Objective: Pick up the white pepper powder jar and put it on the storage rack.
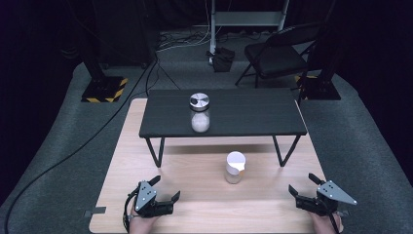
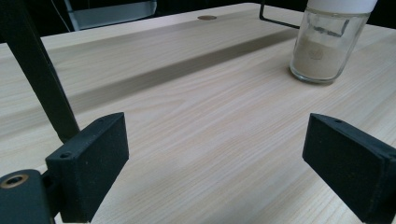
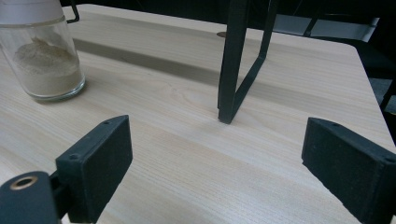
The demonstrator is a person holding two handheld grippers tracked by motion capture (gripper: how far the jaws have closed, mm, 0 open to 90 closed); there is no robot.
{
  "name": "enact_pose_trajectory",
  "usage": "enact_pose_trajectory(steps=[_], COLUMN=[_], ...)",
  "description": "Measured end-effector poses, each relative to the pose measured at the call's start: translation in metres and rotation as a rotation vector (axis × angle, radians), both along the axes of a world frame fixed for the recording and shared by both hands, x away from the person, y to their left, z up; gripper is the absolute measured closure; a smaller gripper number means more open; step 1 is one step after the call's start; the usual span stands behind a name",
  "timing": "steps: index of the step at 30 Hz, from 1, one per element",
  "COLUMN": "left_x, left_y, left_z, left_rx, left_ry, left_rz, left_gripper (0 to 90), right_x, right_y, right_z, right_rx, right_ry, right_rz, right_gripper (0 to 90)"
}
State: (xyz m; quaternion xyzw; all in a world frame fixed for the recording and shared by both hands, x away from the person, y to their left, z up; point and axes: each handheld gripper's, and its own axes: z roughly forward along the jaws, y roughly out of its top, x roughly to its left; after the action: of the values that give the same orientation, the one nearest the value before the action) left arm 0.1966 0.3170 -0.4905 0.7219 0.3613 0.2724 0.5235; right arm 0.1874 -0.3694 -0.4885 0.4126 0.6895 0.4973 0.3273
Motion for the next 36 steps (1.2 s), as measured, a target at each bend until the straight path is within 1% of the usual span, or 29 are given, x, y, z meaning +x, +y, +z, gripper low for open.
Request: enact_pose_trajectory(steps=[13, 24, 30, 36], left_x=[0.0000, 0.0001, 0.0001, 0.0003], left_y=[-0.0003, -0.0007, -0.0008, -0.0010], left_z=[0.0002, 0.0004, 0.0004, 0.0006], left_rx=[0.003, 0.006, 0.006, 0.007], left_ry=[0.000, 0.000, -0.001, 0.001], left_rz=[-0.001, -0.002, -0.002, -0.003], left_gripper=[6.9, 6.9, 7.0, 7.0], right_x=[0.0003, -0.0001, 0.0004, 0.0004], right_y=[0.0007, 0.0001, 0.0013, 0.0054], right_z=[-0.0001, -0.0018, -0.0019, -0.0010], right_rx=[-0.002, 0.011, 0.016, 0.014], right_ry=[-0.002, -0.008, -0.007, -0.013], right_rz=[0.002, 0.011, 0.028, 0.057], right_gripper=[7.8, 7.4, 7.1, 7.0])
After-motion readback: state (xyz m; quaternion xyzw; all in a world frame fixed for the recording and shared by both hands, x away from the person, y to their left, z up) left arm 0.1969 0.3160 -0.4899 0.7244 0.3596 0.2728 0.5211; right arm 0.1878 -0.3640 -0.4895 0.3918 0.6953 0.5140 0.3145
